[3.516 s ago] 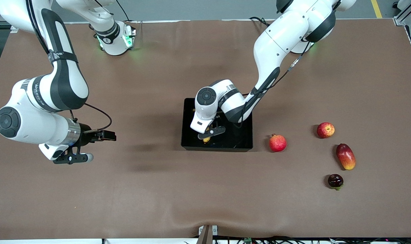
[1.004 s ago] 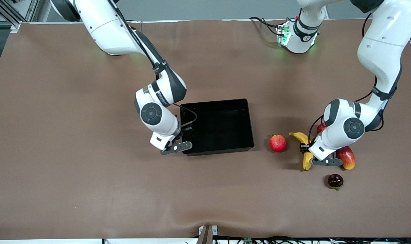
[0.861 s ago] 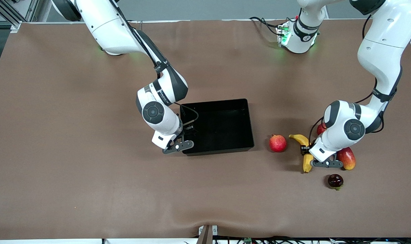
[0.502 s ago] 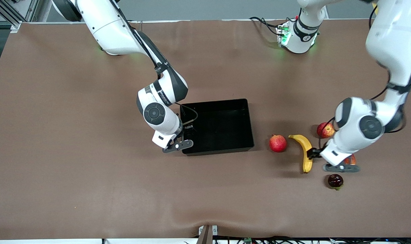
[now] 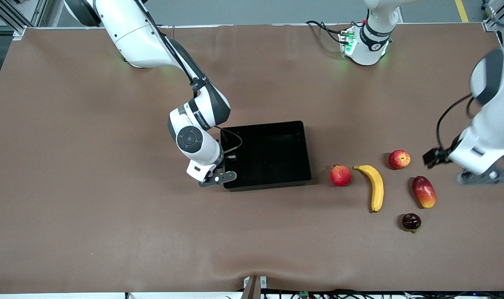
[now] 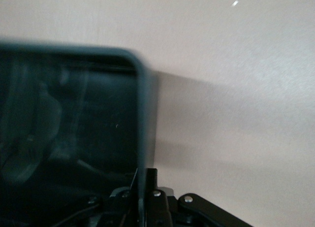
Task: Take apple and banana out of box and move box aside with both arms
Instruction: 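Drag the tray away from the fruits while the left gripper returns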
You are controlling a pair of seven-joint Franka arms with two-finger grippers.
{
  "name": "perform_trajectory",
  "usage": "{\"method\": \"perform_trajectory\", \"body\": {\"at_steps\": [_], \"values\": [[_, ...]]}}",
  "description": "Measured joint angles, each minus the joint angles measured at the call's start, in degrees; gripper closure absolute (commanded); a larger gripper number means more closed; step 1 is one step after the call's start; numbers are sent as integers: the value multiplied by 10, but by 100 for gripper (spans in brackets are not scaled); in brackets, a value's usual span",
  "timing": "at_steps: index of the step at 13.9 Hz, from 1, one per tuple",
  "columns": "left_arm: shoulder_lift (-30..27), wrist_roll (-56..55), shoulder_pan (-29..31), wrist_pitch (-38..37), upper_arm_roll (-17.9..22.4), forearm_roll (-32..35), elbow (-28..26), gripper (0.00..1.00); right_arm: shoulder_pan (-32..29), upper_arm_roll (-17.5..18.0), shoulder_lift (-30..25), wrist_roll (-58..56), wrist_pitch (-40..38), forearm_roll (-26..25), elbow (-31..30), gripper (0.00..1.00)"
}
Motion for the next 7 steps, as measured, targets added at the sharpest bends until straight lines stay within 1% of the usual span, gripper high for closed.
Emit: {"method": "perform_trajectory", "body": {"at_steps": [3, 5, 7], "values": [[-53, 0, 0, -69, -2, -38, 26, 0, -10, -9, -4, -2, 5, -1, 4, 100], [-85, 0, -1, -91, -3, -54, 27, 0, -34, -13, -21, -4, -7, -2, 4, 100], [-105, 0, -10, -106, 1, -69, 27, 0, -69, -14, -49, -12, -41, -3, 1, 100]]}}
